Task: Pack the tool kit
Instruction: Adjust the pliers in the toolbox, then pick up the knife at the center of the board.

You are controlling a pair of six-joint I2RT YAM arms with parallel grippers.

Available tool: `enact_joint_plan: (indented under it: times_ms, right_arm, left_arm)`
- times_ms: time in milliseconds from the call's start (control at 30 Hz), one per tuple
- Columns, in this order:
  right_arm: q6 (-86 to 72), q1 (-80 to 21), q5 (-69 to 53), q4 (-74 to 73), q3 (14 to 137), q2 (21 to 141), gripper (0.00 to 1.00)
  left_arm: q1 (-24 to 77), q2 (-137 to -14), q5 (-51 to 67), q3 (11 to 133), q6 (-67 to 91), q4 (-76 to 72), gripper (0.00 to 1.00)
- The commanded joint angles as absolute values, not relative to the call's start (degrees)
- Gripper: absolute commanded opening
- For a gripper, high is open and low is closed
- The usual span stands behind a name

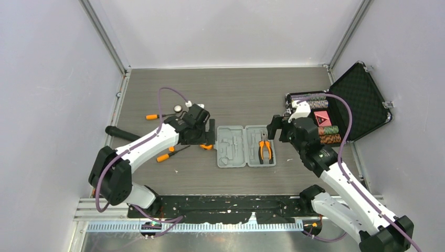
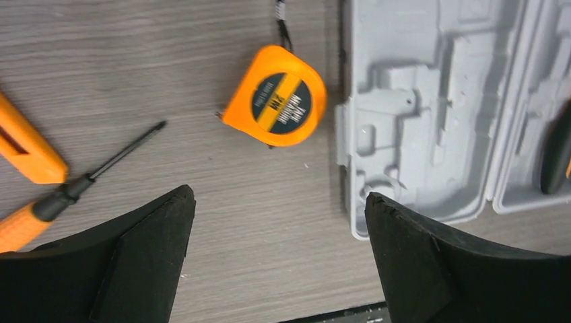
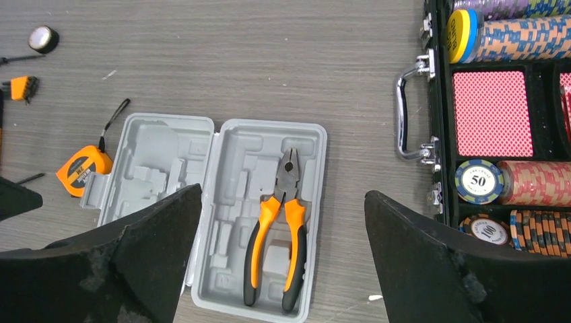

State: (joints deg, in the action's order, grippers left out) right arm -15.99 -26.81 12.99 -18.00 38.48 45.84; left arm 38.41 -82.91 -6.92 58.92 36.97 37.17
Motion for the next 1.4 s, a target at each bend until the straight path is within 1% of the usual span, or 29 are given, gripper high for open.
enact_joint_plan:
  times_ms: [0, 100, 200, 400, 600, 733, 967, 1167, 1200, 1233, 1367]
  right_arm:
    - [-16.56, -26.59, 12.66, -9.75, 36.48, 42.33, 0.96]
    - [-16.71, -26.52, 12.68, -8.83, 35.64, 40.56, 0.99]
    - [-17.47, -26.54, 14.09, -8.64, 35.04, 39.83, 0.96]
    - [-18.66, -26.57, 13.97, -8.01, 33.96, 39.82, 0.95]
    - [-18.58, -26.72, 14.91, -7.93, 33.32, 39.04, 0.95]
    - [-18.37, -26.90, 15.27, -7.67, 32.79, 38.70, 0.95]
    - [-18.15, -27.23, 15.37, -7.65, 32.76, 38.95, 0.95]
    - [-17.72, -27.23, 15.55, -7.64, 32.77, 39.06, 0.95]
    - [-17.61, -27.24, 15.55, -7.64, 32.78, 39.04, 0.95]
    - [-17.60, -27.24, 15.51, -7.65, 32.74, 39.25, 0.95]
    - [-17.60, -27.25, 14.91, -7.36, 32.71, 39.78, 0.95]
  left_arm:
    - [35.69, -83.22, -10.22, 60.73, 36.09, 37.19, 0.98]
    - [32.92, -83.22, -9.88, 60.33, 36.06, 37.86, 0.98]
    - [30.28, -81.85, -10.25, 58.60, 36.04, 38.48, 0.98]
    - [25.32, -79.23, -11.45, 55.05, 35.80, 39.80, 0.98]
    - [20.90, -77.88, -13.30, 52.22, 35.28, 40.98, 0.95]
    - [17.48, -78.12, -12.50, 50.49, 33.64, 39.89, 0.92]
    - [12.32, -83.64, -10.66, 52.53, 32.44, 35.60, 0.83]
    - [11.13, -89.78, -8.55, 54.75, 32.04, 33.73, 0.75]
    - [11.02, -90.57, -8.39, 55.04, 32.00, 33.56, 0.73]
    - [10.81, -91.39, -8.05, 55.45, 31.98, 33.39, 0.69]
    - [10.32, -93.05, -7.48, 57.34, 31.93, 33.98, 0.58]
